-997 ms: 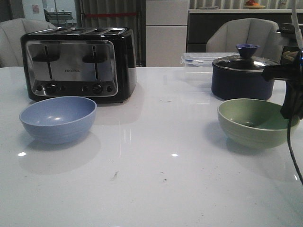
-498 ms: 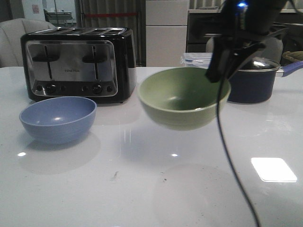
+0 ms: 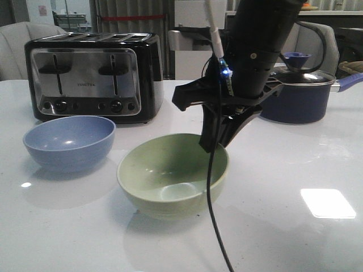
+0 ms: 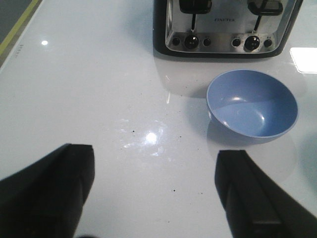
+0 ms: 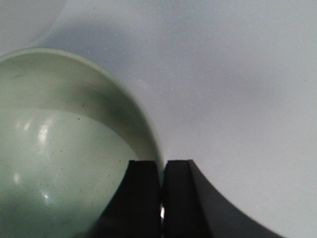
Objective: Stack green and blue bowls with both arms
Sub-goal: 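Carry the green bowl toward the table center and set it down, then open the right gripper and lift it away from the green bowl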
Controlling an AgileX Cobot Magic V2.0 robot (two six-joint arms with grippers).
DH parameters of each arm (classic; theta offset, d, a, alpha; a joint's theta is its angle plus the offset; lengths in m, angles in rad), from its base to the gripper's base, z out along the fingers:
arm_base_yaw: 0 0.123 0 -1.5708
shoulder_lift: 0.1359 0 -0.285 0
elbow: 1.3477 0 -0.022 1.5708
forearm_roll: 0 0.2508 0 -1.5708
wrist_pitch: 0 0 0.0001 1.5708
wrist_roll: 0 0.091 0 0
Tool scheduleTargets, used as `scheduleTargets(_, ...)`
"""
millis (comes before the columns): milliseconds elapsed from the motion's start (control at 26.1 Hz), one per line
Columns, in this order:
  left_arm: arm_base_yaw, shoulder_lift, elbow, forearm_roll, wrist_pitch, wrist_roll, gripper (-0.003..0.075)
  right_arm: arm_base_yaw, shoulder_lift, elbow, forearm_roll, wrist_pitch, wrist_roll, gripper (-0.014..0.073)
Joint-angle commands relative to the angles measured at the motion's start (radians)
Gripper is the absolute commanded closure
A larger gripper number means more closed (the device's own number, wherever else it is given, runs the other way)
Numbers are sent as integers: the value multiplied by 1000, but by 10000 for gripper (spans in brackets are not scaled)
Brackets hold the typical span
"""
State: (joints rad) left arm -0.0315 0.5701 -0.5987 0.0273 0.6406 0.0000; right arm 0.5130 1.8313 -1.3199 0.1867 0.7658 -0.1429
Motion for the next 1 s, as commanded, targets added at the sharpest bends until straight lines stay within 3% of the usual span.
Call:
scheduleTargets(0, -2, 7, -28, 0, -74, -8, 161, 0, -23, -34, 10, -44, -12, 424)
scheduleTargets(307, -2, 7, -28, 0, -82, -8, 161, -1, -53, -34, -15, -86, -13, 144)
scheduleTargets(460, -2, 7, -28, 0, -92, -8, 161, 12, -170, 16, -21, -122, -42, 148)
scheduleTargets(767, -2, 9, -28, -4, -124, -8, 161, 96, -568, 331, -21, -222, -93, 148)
scheduleTargets(958, -89, 83, -32, -4, -129, 29, 161, 141, -787, 470, -19, -183, -93, 148)
